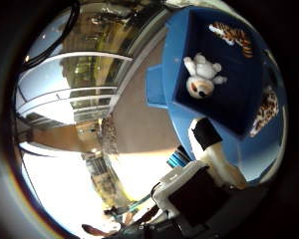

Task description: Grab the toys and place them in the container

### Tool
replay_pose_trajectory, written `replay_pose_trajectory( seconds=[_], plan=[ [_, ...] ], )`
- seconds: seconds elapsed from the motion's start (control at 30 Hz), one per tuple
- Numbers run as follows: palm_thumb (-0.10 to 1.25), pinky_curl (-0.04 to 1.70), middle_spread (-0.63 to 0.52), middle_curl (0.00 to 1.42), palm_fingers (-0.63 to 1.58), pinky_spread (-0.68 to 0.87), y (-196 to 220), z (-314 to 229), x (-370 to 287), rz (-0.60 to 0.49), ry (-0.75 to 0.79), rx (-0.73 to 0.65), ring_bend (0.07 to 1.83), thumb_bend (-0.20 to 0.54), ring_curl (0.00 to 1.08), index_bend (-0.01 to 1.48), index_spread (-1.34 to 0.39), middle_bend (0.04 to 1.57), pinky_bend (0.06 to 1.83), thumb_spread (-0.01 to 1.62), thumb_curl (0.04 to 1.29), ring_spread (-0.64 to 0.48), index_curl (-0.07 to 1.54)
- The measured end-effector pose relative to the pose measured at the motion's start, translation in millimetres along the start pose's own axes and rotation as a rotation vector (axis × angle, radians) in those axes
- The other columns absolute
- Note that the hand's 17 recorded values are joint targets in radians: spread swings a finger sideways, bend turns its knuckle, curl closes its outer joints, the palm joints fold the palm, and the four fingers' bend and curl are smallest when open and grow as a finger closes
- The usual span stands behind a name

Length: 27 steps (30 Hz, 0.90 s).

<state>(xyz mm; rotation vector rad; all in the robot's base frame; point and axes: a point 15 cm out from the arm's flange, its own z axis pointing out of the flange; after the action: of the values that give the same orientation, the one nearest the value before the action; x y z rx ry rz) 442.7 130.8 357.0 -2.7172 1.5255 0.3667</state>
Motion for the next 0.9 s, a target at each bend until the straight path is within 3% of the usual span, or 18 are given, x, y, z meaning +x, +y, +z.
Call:
replay_pose_trajectory(
  seconds=[0.1,0.23,0.5,0.9],
  plan=[
    [0.69,0.28,0.04,0.33,-0.04,0.39,19.1,-8.9,46.3,0.020,0.097,-0.022,0.33,-0.032,0.32,0.20,-0.38,0.16,0.56,1.10,0.48,0.26,0.18],
    [0.68,0.27,0.03,0.32,-0.04,0.38,35.3,-1.0,86.9,0.048,0.108,-0.054,0.31,-0.032,0.31,0.18,-0.36,0.16,0.52,1.10,0.47,0.25,0.20],
    [0.70,0.25,0.02,0.30,-0.04,0.37,21.9,75.4,128.8,0.069,0.038,-0.187,0.27,-0.025,0.31,0.18,-0.30,0.15,0.44,1.09,0.44,0.25,0.23],
    [0.76,0.25,0.02,0.28,-0.01,0.36,4.0,170.3,153.9,0.031,0.071,-0.372,0.26,-0.026,0.32,0.18,-0.23,0.14,0.40,1.05,0.43,0.23,0.26]
  ],
)
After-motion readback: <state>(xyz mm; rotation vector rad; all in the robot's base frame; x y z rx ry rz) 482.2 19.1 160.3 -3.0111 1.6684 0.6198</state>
